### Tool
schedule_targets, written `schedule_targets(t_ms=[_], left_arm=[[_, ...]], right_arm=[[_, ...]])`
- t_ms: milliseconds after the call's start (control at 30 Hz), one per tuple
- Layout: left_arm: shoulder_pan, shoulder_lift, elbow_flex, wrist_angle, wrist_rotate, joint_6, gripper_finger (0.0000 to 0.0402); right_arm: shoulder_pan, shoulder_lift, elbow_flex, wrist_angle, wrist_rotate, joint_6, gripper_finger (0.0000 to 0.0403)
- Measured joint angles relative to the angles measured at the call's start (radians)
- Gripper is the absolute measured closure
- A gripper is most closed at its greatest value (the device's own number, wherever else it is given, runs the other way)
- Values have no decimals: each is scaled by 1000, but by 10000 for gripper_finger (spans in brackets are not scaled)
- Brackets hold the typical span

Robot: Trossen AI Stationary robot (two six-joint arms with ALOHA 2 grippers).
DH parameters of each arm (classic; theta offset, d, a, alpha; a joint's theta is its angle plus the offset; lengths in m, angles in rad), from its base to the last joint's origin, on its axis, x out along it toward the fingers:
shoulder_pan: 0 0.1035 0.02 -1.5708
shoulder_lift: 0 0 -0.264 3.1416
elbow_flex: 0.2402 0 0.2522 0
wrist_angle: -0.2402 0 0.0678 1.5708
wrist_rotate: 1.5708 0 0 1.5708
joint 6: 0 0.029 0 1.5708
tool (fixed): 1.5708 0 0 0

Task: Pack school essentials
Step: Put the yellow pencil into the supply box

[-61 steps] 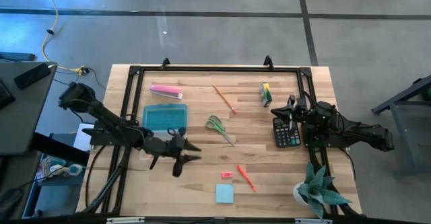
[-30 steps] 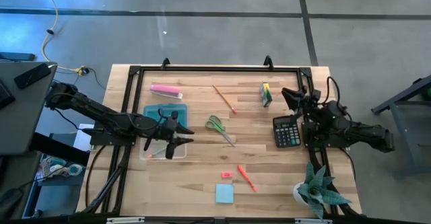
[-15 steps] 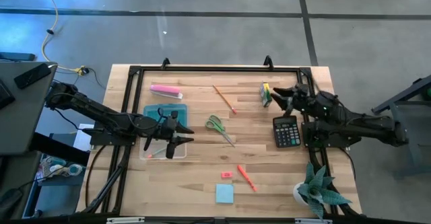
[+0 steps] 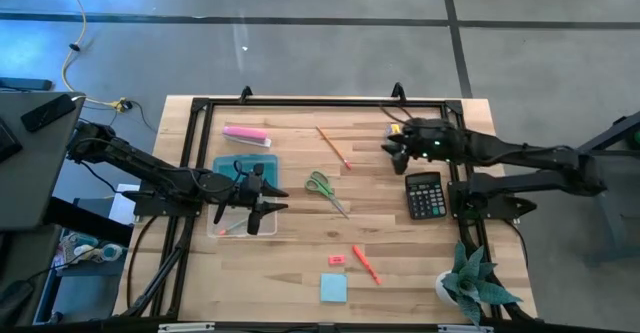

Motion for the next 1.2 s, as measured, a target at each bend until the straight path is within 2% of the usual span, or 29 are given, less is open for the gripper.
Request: schedule_targets(t_ms=[133,667,1000,1200], left_arm=[[0,0,0,-5,2,-8,271],[0,0,0,-5,3,-7,271],[0,0,0,-5,2,-10,271],[0,0,0,-5,3,-8,271]], right_arm=[[7,116,34,-4,-18,84,231],[43,591,287,-112,9,106,231],[39,825,468,-200,10,67,231],[38,907,504,-223,1,60,231]])
